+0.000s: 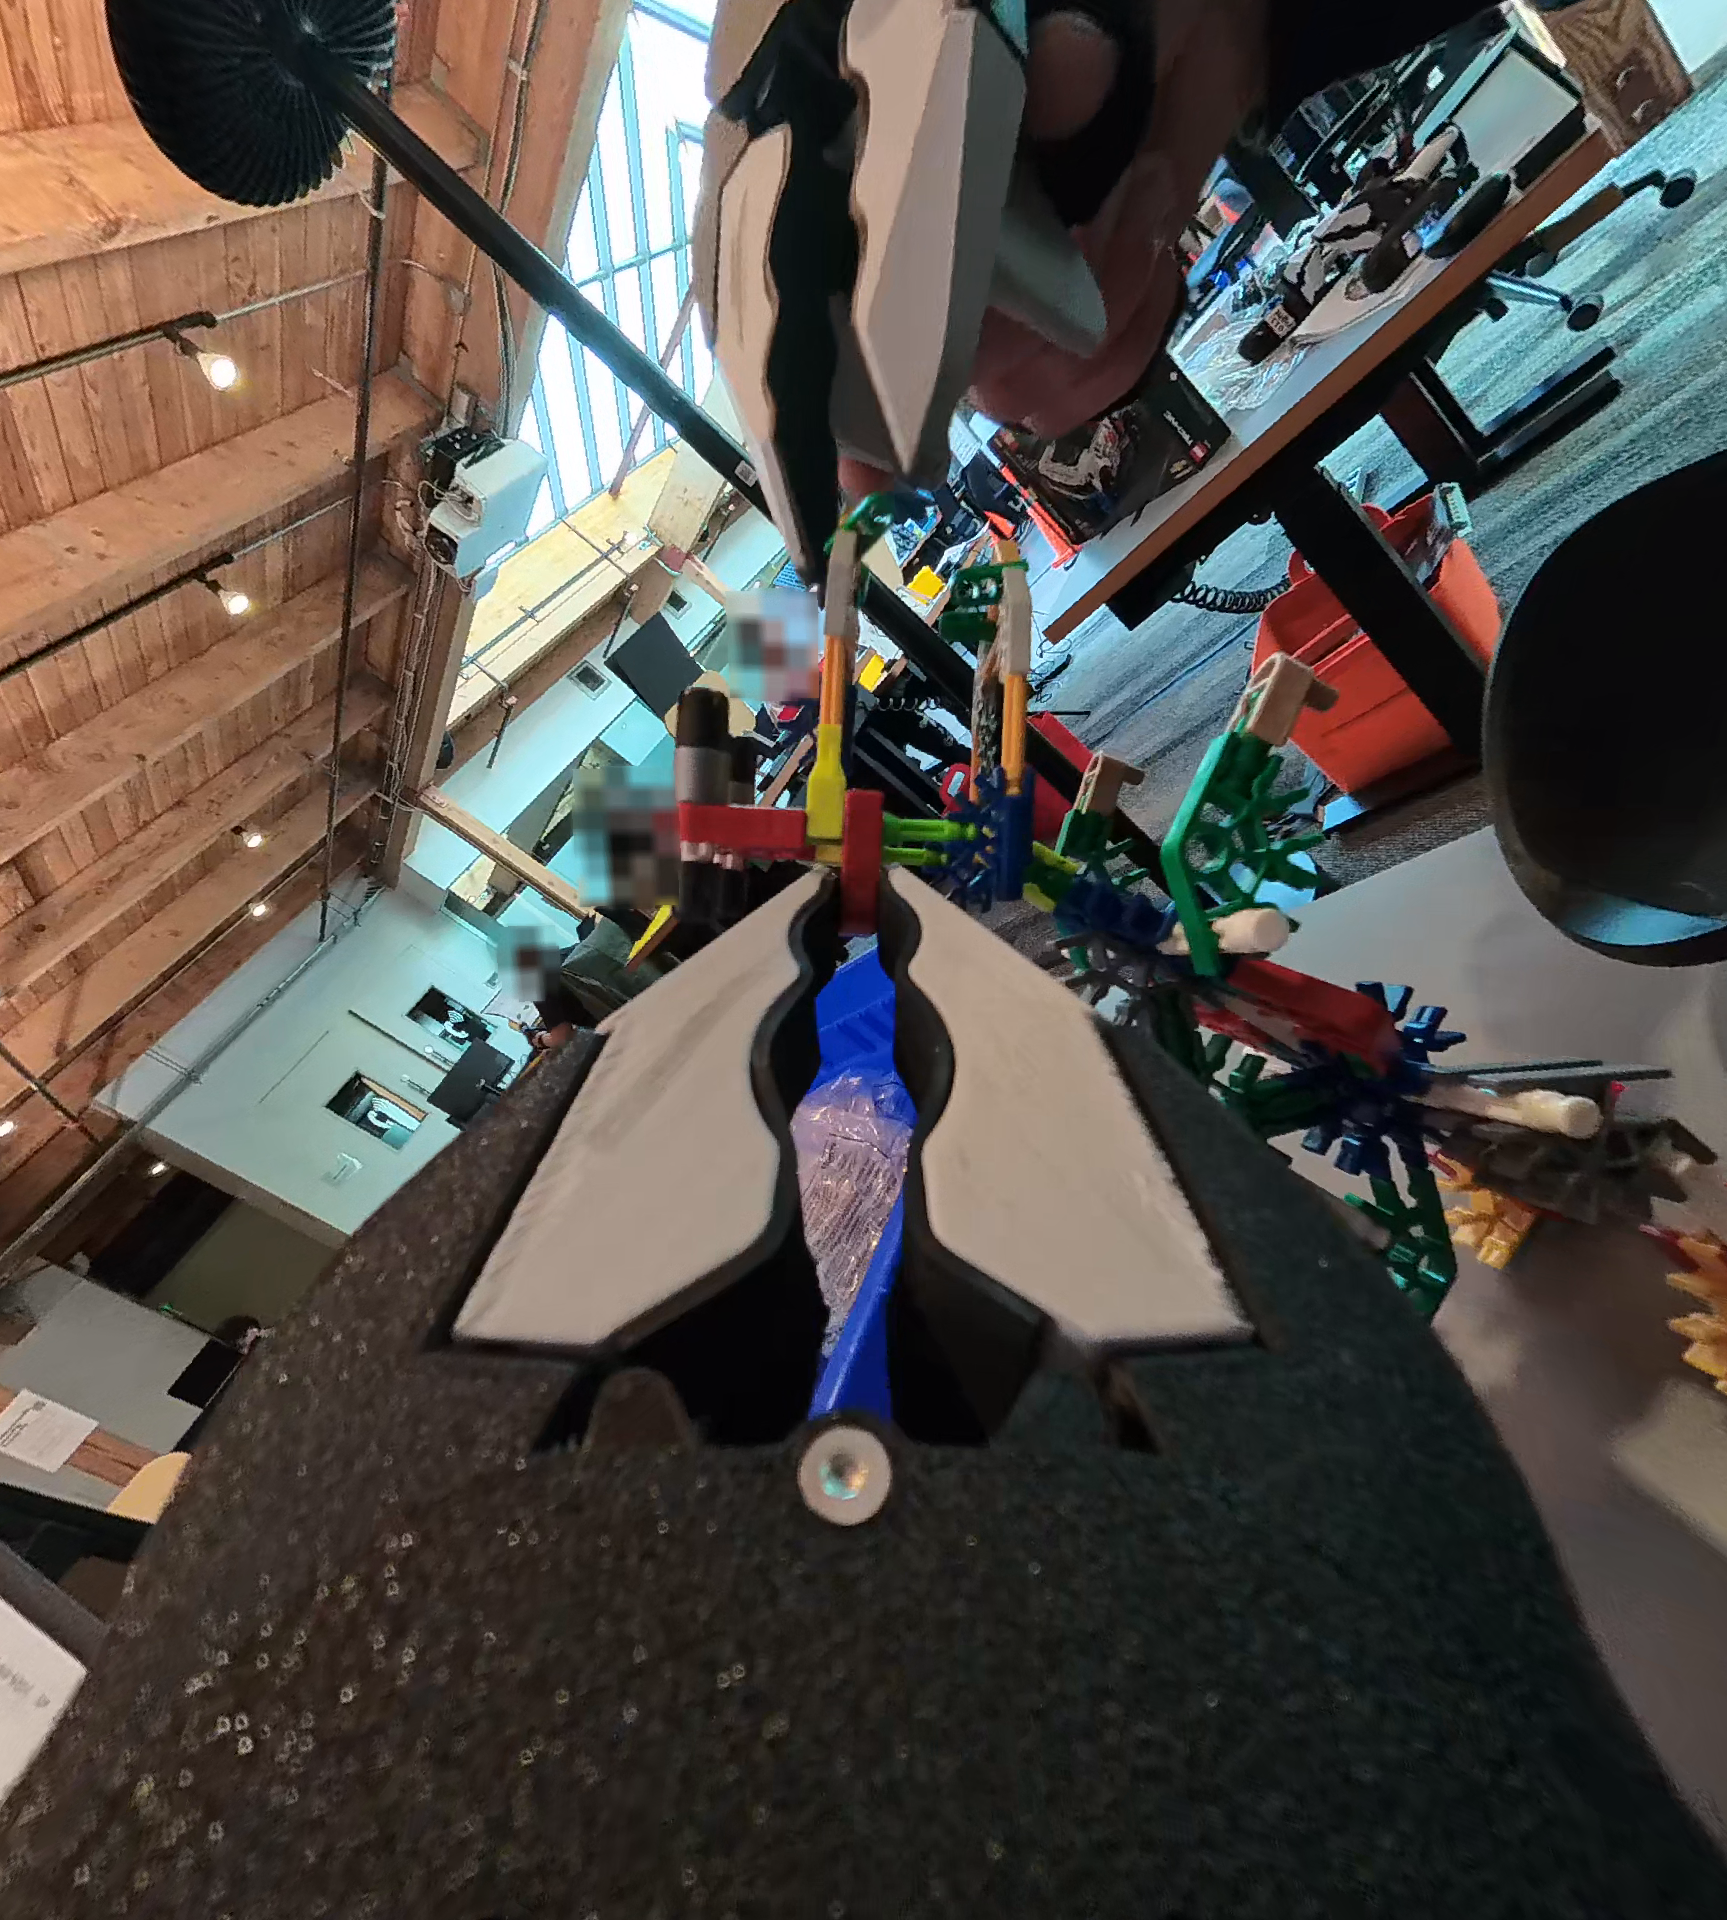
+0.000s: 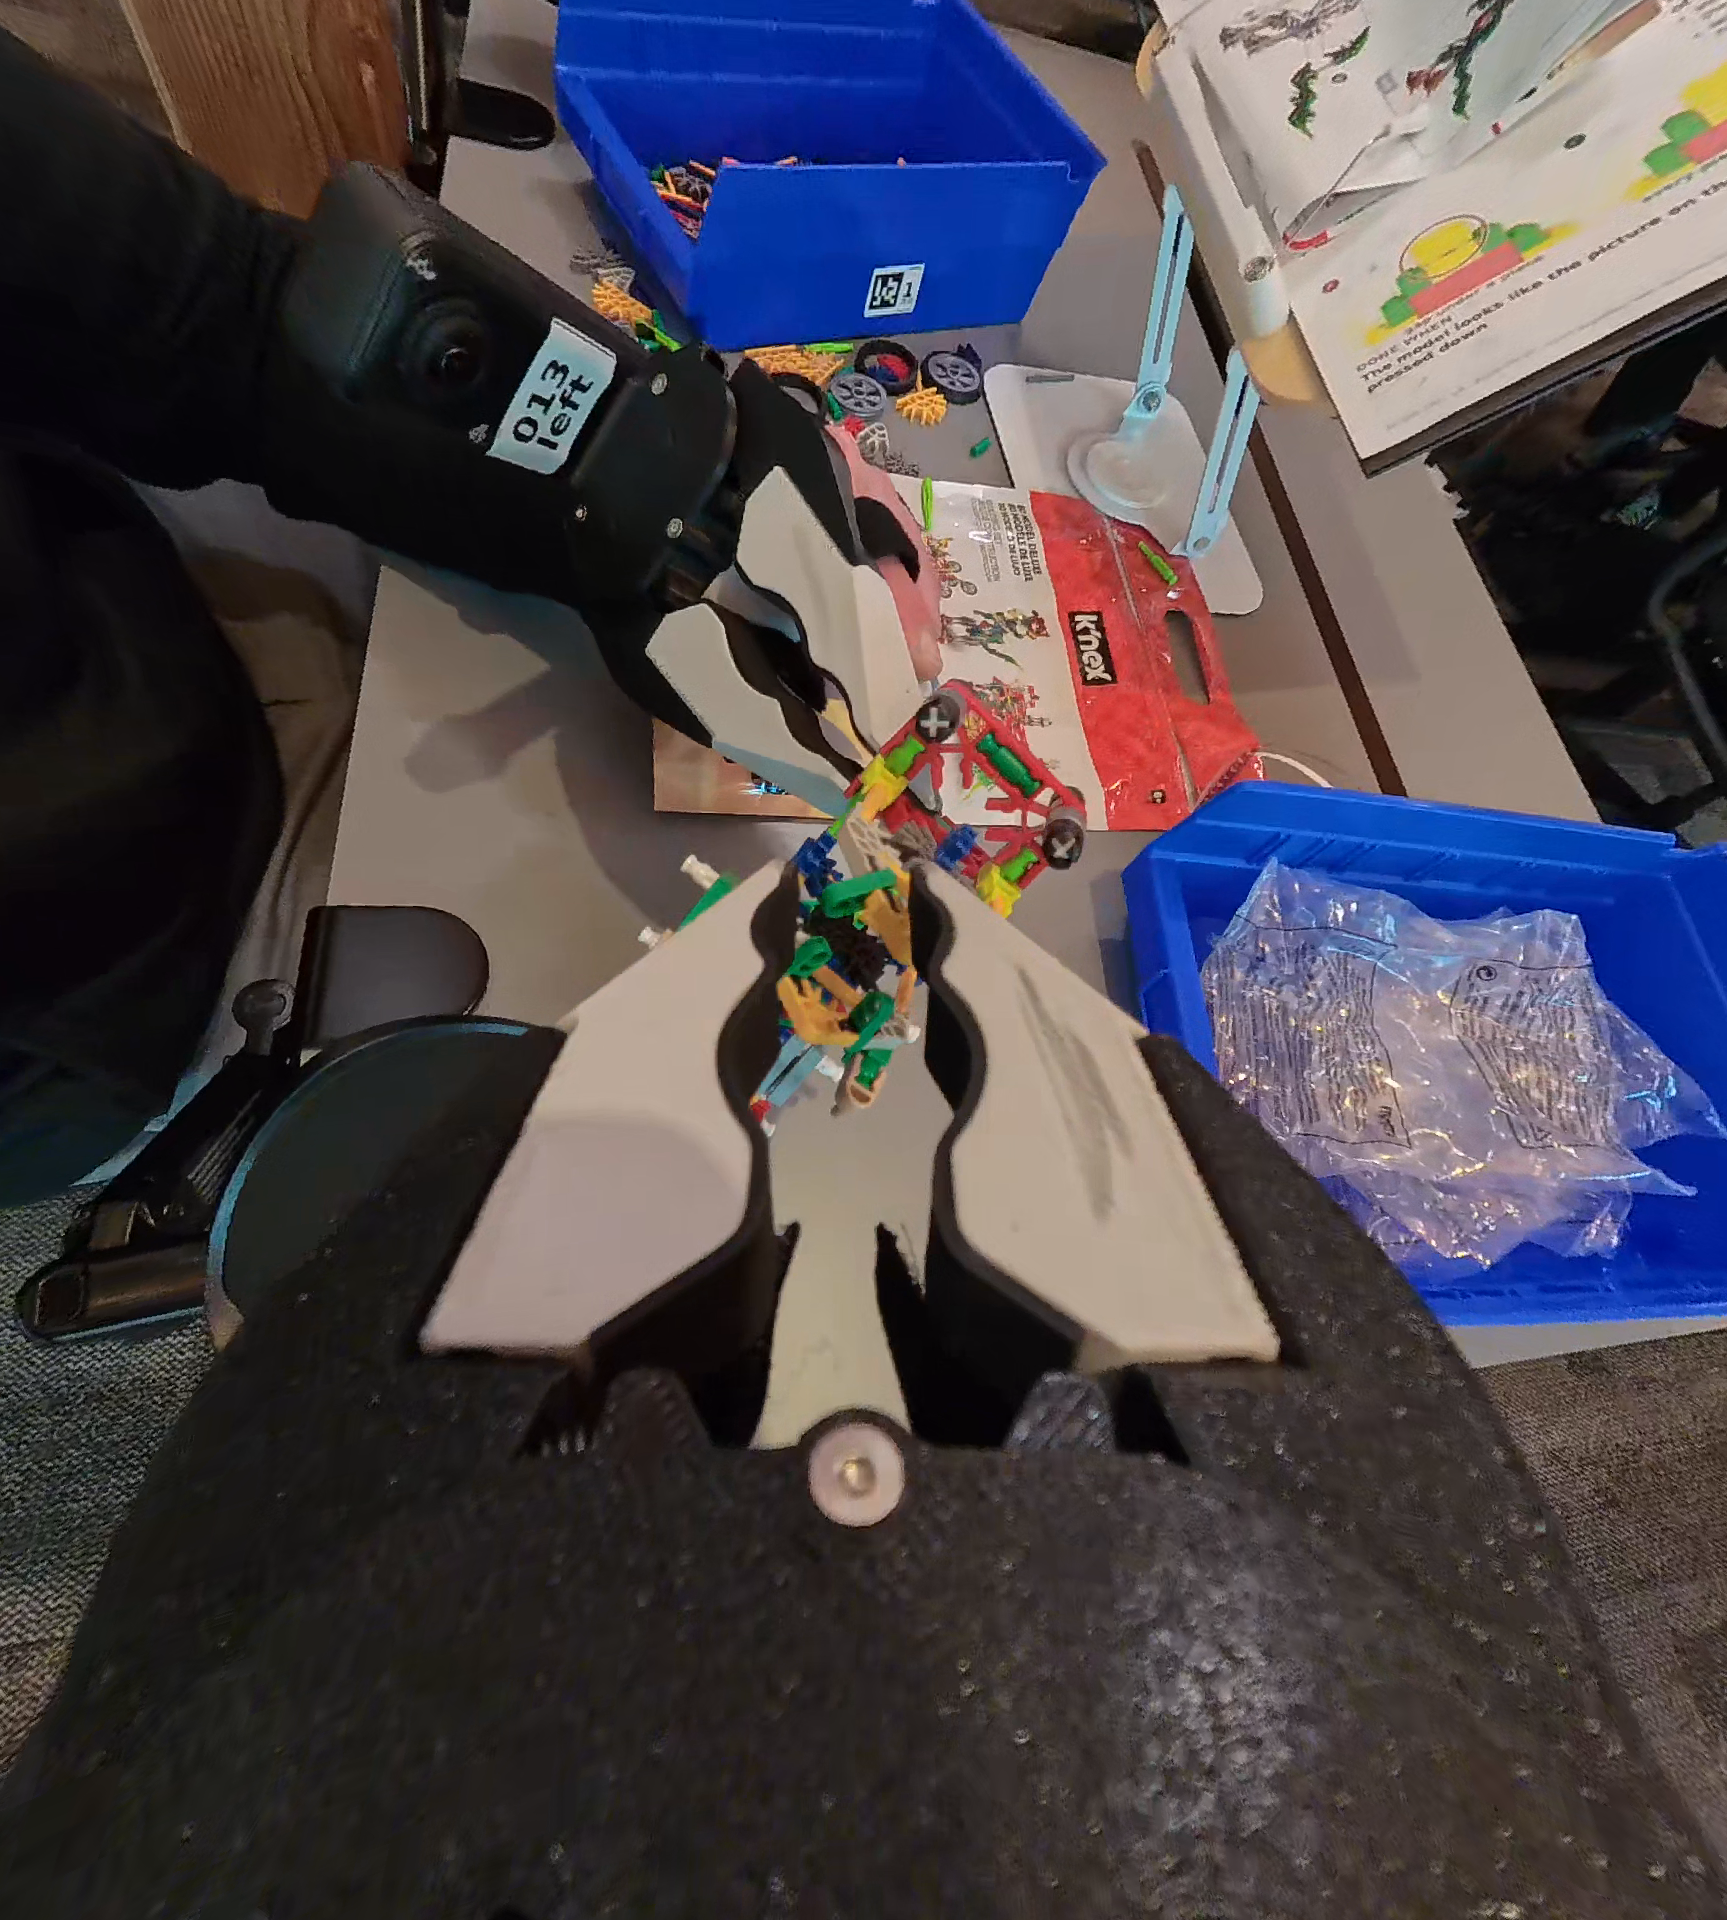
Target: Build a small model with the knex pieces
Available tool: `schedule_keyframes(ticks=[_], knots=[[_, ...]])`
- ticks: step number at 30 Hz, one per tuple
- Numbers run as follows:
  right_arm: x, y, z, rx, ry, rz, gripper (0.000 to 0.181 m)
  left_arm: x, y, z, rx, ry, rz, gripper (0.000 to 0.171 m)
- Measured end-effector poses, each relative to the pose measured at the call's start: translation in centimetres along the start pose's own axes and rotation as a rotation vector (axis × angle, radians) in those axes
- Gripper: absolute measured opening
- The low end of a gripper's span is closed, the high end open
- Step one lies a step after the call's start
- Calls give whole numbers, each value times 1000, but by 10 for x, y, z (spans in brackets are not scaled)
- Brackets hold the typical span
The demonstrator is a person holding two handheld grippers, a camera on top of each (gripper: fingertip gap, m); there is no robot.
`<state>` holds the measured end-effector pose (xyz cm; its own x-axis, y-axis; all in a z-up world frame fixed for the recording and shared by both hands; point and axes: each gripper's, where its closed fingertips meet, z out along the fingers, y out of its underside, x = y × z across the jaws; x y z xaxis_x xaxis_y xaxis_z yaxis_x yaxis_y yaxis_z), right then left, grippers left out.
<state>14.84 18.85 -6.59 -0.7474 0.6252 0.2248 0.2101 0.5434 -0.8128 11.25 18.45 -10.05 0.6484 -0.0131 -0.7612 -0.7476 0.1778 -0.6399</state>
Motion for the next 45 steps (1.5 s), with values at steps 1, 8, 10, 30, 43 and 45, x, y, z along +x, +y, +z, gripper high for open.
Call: schedule_keyframes(ticks=[1,8,10,30,43,45], knots=[[-1,0,1,-3,-10,0,16,0,-1,0,1,1,5,3],[-2,0,2,-8,1,-53,11,1,-2,0,4,7,3,3],[0,0,3,-7,38,-93,11,1,-1,0,6,14,-14,3],[17,-5,-21,153,348,-250,21,1,1,-2,52,66,-158,3],[25,11,-8,80,469,-371,8,1,4,-1,51,89,-201,3],[25,12,-5,77,463,-372,8,2,4,0,51,91,-203,3]])
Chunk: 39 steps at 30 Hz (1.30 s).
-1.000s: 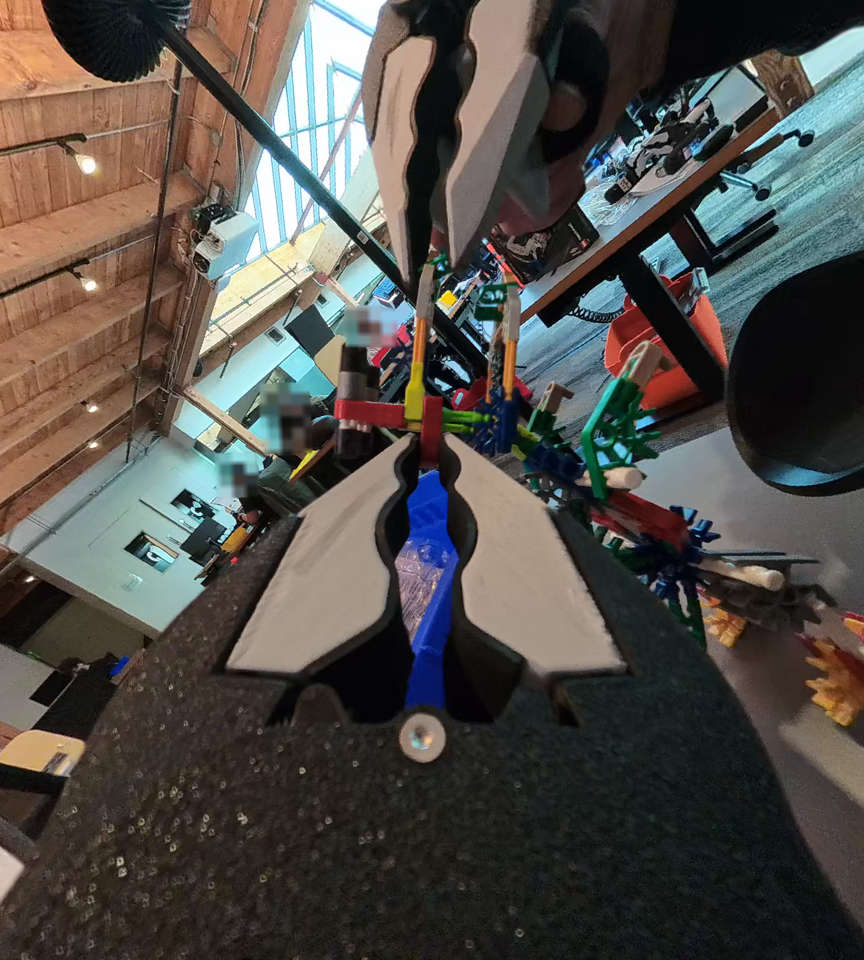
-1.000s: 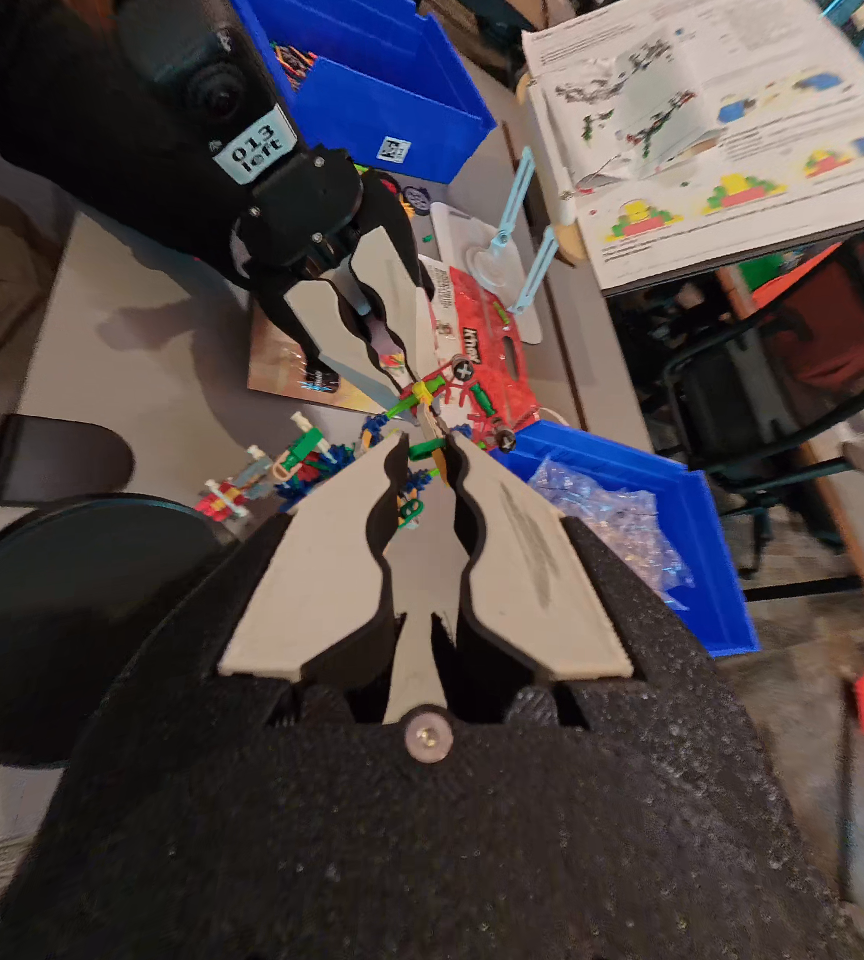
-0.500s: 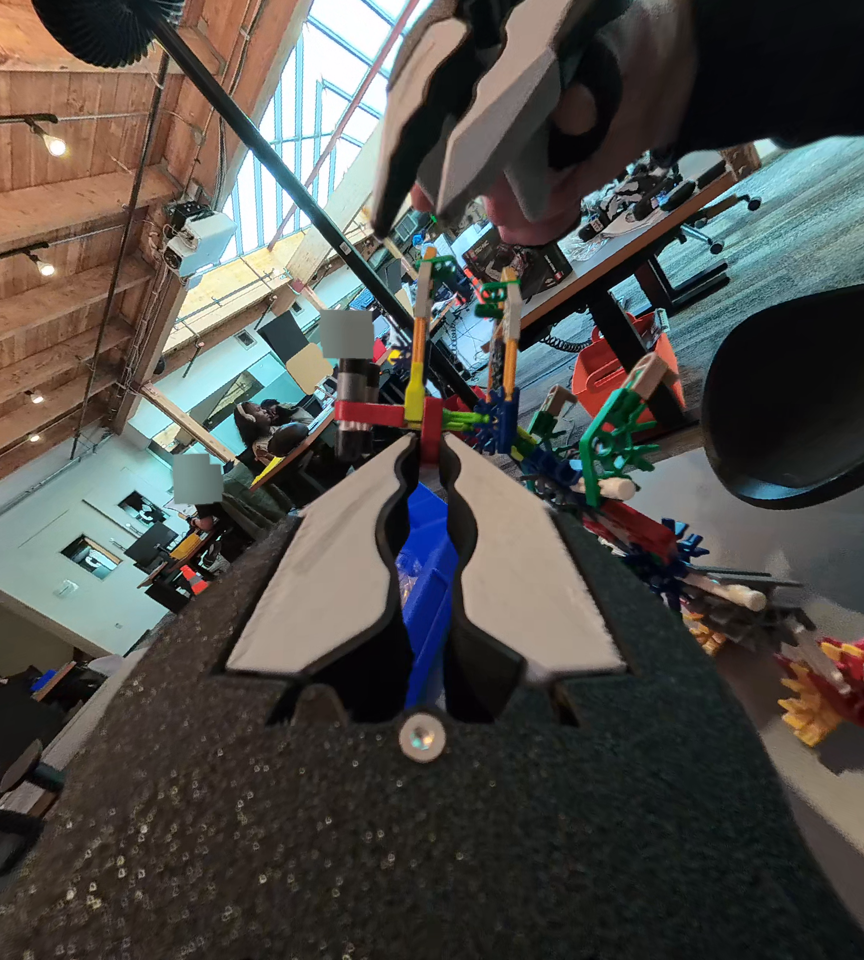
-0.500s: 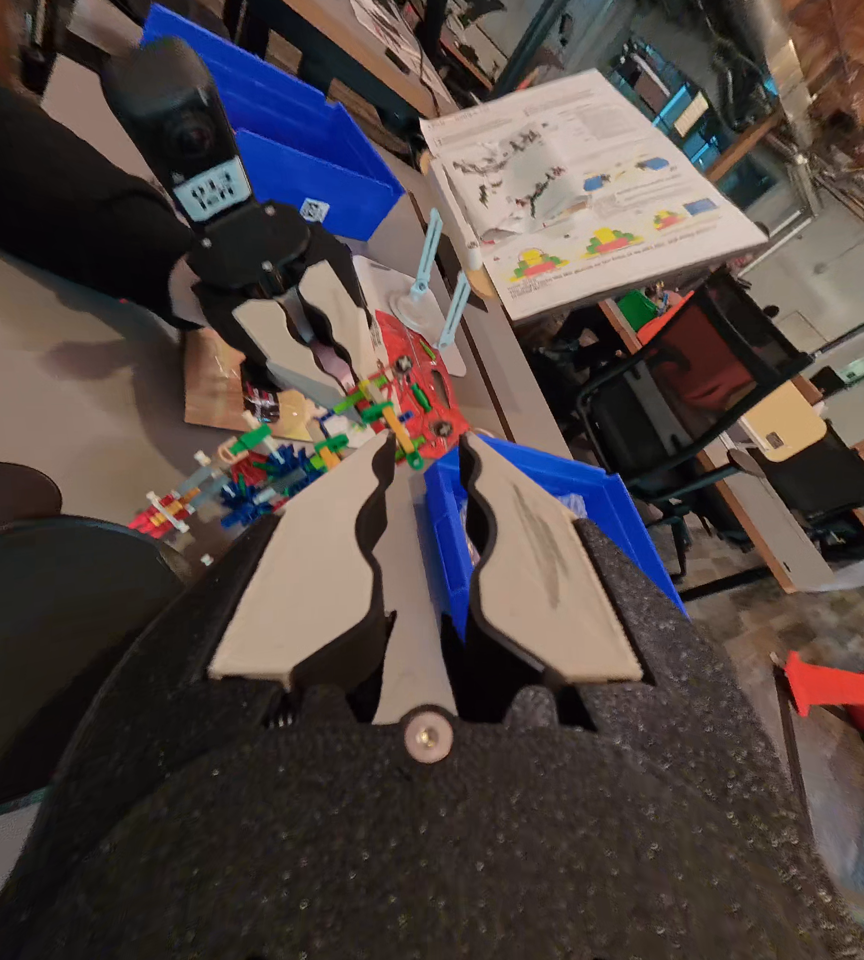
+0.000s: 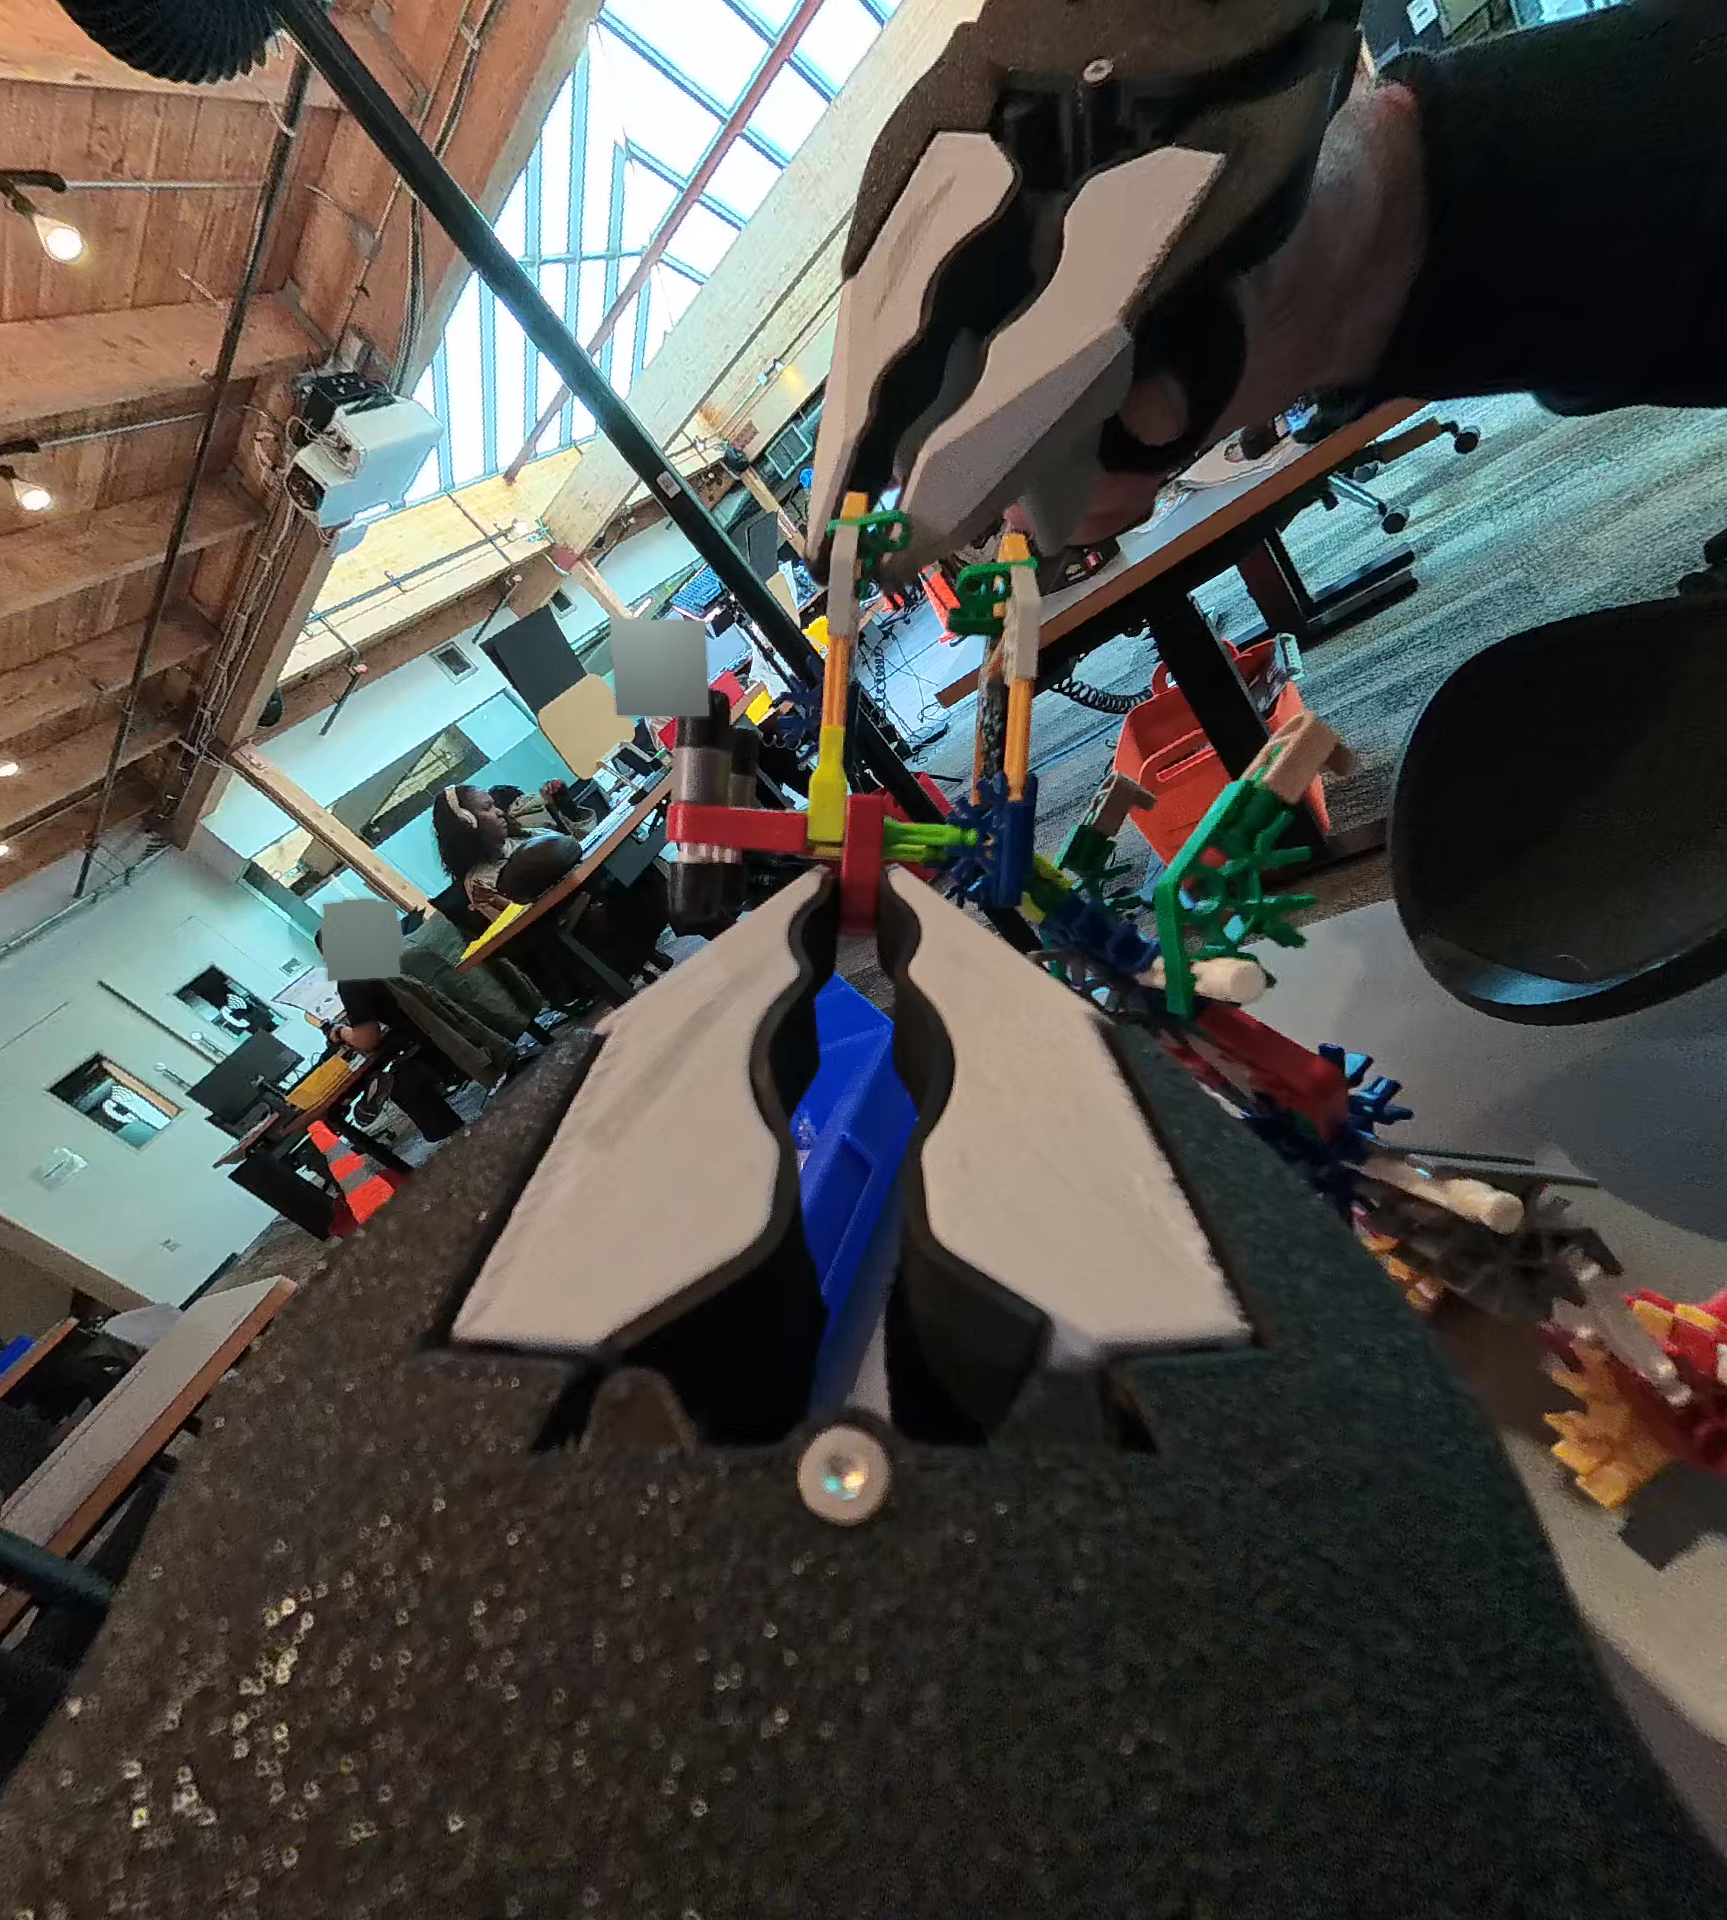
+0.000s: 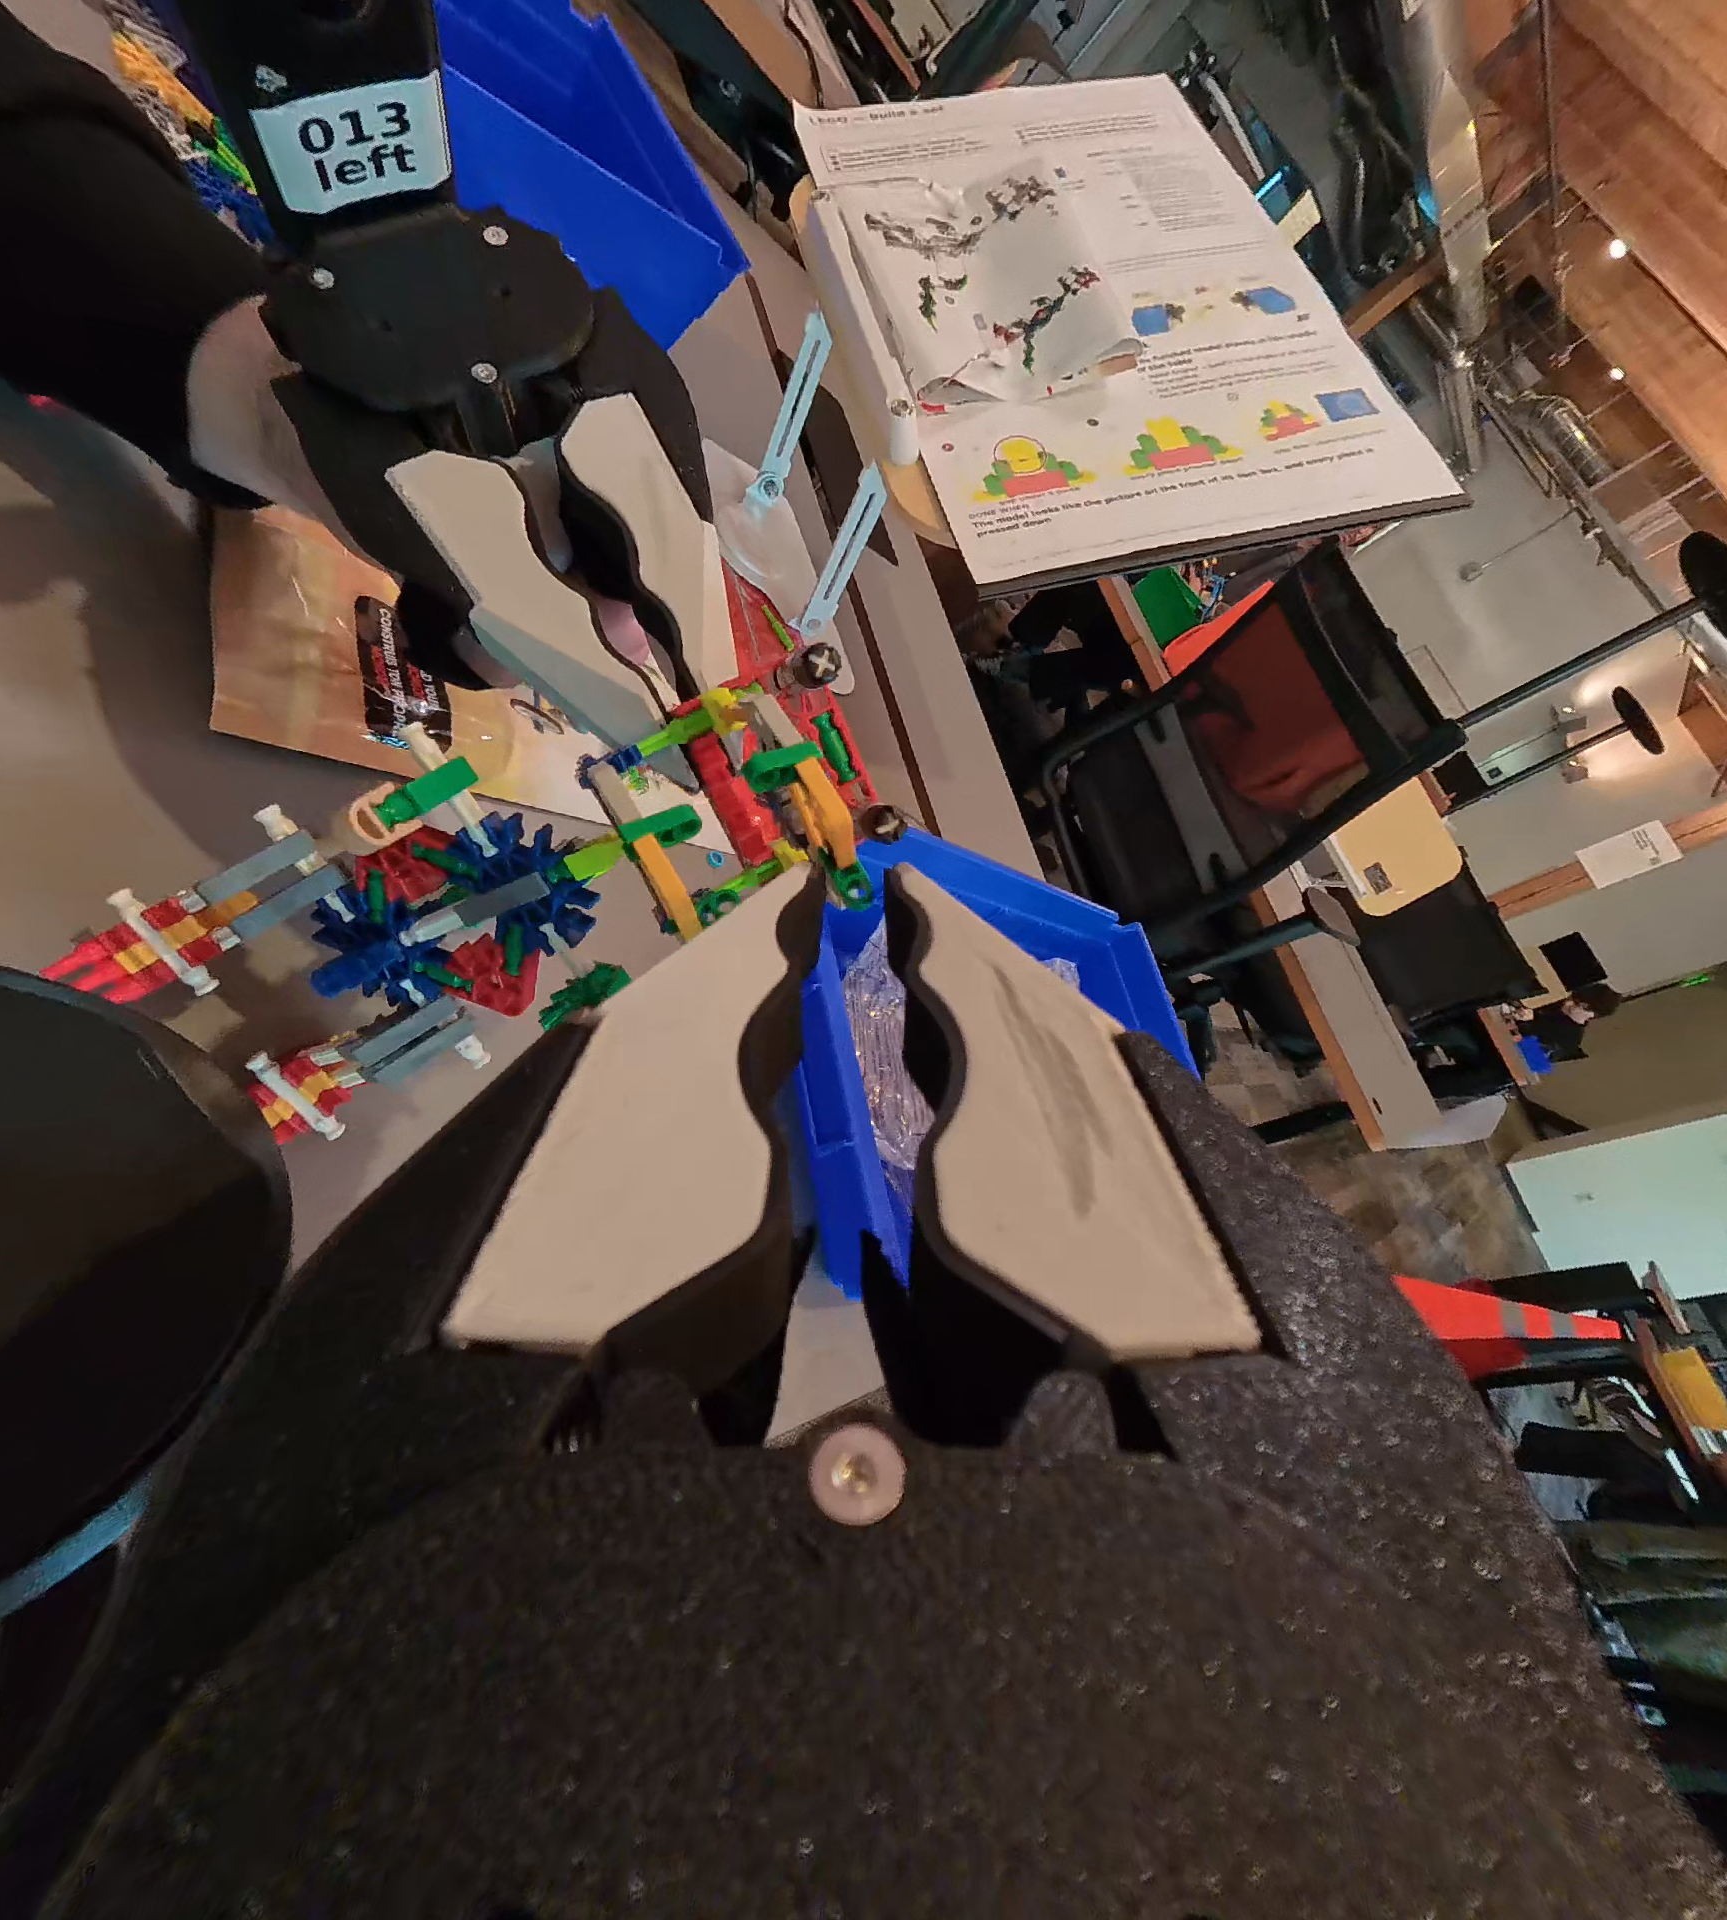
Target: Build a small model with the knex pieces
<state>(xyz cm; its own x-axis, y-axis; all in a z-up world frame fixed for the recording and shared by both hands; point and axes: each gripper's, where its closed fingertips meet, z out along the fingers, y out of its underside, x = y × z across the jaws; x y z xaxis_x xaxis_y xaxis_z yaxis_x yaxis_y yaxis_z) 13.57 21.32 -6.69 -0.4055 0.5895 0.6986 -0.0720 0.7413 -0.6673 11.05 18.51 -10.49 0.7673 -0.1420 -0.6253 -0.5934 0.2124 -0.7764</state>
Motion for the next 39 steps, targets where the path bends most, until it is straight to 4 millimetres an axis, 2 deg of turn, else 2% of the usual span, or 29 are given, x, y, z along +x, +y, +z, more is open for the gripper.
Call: schedule_keyframes(ticks=[5,16,20,22,26,33,39], knots=[[0,0,3,-17,6,-9,5,0,0,0,0,-3,-5,3],[13,-1,8,-143,258,52,2,-2,0,3,-10,-50,-21,3],[12,-3,10,-185,276,72,2,-4,2,4,-24,-71,-13,3],[2,-14,8,-116,175,18,4,-4,3,2,-21,-60,-15,3],[0,-15,-1,-47,-26,41,21,-1,-4,0,8,-6,-8,3],[-22,-42,-13,144,-433,109,11,12,-17,-6,43,105,-13,3],[-39,-48,-18,173,-611,98,12,19,-28,-12,72,173,-28,3]])
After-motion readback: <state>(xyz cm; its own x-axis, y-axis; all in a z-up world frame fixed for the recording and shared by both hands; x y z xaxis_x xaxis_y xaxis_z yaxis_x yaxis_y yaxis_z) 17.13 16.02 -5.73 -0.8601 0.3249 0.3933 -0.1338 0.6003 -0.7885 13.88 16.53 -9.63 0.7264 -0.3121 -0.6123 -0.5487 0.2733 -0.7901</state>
